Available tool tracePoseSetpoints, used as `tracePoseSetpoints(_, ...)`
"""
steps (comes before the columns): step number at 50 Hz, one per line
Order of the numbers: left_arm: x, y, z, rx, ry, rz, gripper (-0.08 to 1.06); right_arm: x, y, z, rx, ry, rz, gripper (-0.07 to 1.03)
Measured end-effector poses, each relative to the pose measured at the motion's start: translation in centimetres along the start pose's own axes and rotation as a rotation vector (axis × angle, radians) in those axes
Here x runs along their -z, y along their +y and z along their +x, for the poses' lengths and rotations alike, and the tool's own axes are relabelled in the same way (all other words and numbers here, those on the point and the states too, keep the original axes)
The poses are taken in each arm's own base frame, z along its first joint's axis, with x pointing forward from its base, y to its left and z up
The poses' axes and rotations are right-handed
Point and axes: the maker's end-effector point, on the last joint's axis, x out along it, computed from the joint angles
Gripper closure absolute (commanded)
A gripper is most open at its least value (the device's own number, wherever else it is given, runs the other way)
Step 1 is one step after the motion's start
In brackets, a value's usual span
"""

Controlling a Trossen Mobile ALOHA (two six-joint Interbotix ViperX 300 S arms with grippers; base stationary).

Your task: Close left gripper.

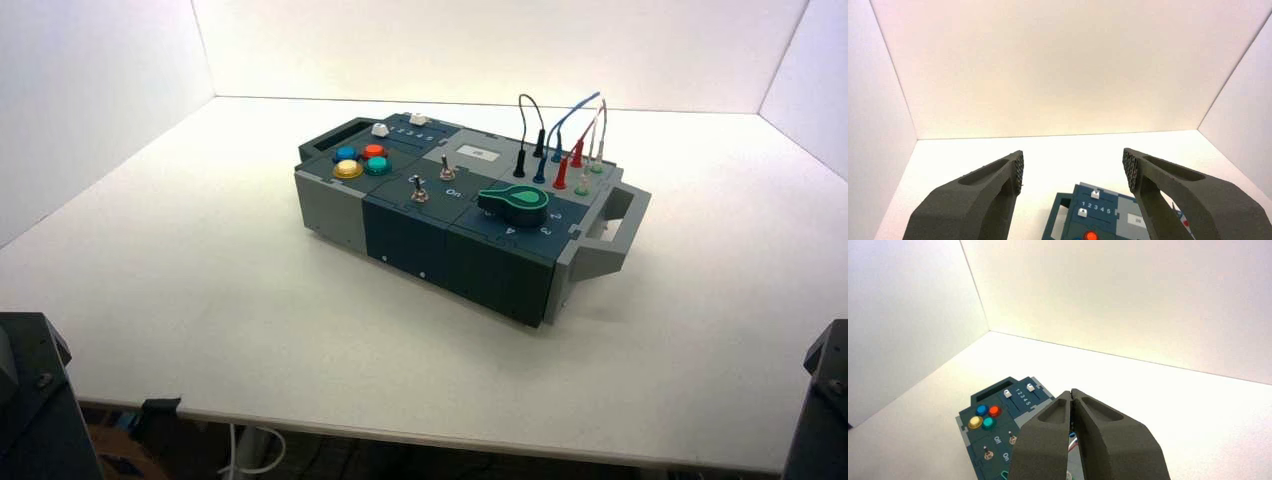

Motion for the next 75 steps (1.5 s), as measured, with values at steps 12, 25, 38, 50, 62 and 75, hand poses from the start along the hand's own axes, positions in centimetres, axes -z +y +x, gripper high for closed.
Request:
tracePoseSetpoints(12, 0.2, 0.0, 0.2, -0.001, 0.008, 0.001, -0.05, 0.0, 0.0, 0.1, 0.000, 0.003, -0.001, 0.99)
tracePoseSetpoints(25, 0.3, -0.2, -0.3, 0.005, 0.021, -0.001, -0.05, 0.1, 0.0, 0.1, -0.001, 0.005, 0.006, 0.99)
tracePoseSetpoints(38, 0.8, -0.1, -0.5, 0.007, 0.019, 0.000, -0.05, 0.1, 0.1, 0.1, -0.004, 0.006, 0.009, 0.99)
tracePoseSetpoints(50, 0.8, -0.2, -0.9, 0.010, 0.009, 0.002, 0.21, 0.1, 0.0, 0.1, -0.003, 0.008, 0.009, 0.99)
tracePoseSetpoints(62, 0.7, -0.1, -1.2, 0.009, 0.000, 0.002, 1.02, 0.1, 0.1, 0.1, -0.004, 0.008, 0.009, 0.99)
tracePoseSetpoints(75, 1.3, -0.1, -1.3, 0.006, 0.033, 0.016, 1.01, 0.1, 0.1, 0.1, -0.004, 0.008, 0.009, 0.99)
